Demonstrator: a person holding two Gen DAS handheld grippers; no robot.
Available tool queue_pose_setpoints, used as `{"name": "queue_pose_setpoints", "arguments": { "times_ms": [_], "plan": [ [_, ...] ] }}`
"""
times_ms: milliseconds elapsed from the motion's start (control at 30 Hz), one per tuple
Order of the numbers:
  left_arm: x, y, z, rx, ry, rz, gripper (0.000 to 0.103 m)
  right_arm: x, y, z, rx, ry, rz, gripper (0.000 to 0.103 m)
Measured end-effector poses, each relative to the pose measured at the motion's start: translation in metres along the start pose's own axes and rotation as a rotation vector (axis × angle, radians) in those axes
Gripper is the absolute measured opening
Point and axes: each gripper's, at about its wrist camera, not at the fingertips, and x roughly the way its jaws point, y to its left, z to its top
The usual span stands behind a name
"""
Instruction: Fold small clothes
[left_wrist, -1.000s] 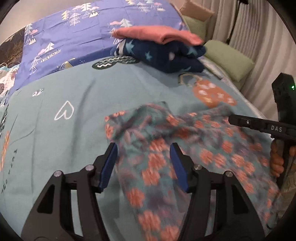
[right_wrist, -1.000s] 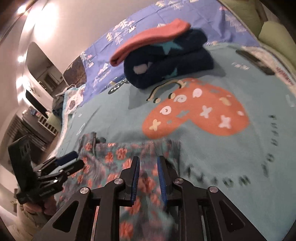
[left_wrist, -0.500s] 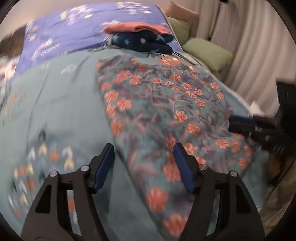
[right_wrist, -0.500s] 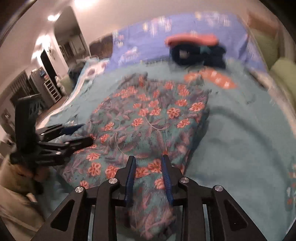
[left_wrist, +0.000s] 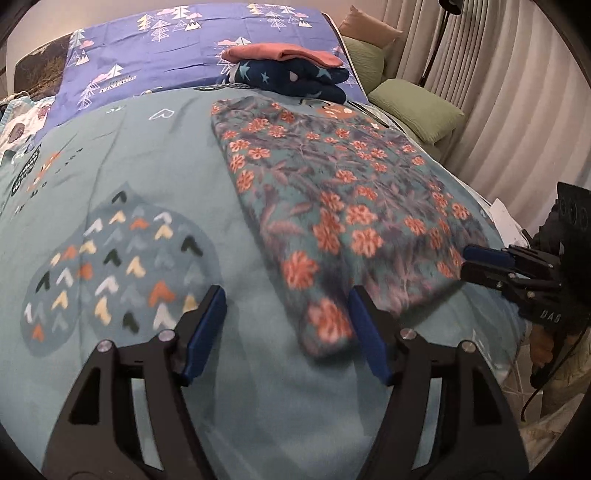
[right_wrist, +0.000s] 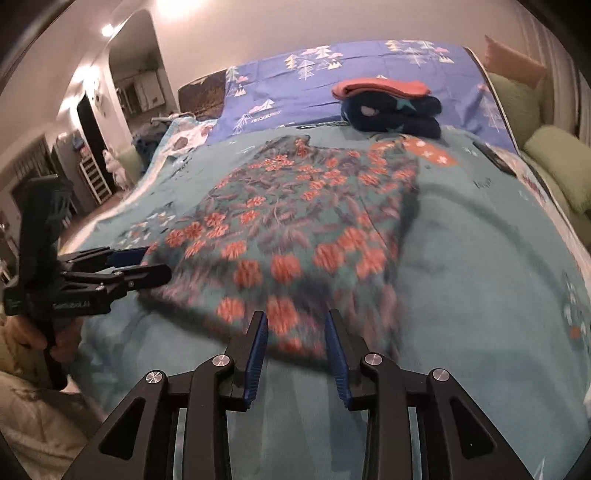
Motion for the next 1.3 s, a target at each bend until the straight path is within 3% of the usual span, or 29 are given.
{"name": "queue_pose_setpoints", "arguments": {
  "times_ms": [167,300,533,900,1300],
  "plan": [
    [-0.013,-0.002,-0.004,-0.024,0.006,-0.070,0.070,-0.026,-0.026,-0.005,0.136,-0.027,0.070,0.033],
    [-0.018,-0.005,-0.006,-0.027,-0.002,-0.095,0.070,-0.033,-0.042,-0.005,0.242,-0.042,0.090,0.052],
    [-0.011,-0.003,-0.007,-0.047,0.022,-0.100,0.071,-0.021,-0.067,-0.008,0.337,-0.001,0.126,0.054],
    [0.015,0.020,0.025,-0.152,0.036,-0.165,0.073,0.008,-0.084,0.021,0.365,0.004,0.173,0.064],
    [0.043,0.020,0.049,-0.103,0.042,-0.157,0.074,0.045,-0.098,0.057,0.323,0.044,0.190,0.067]
  ]
}}
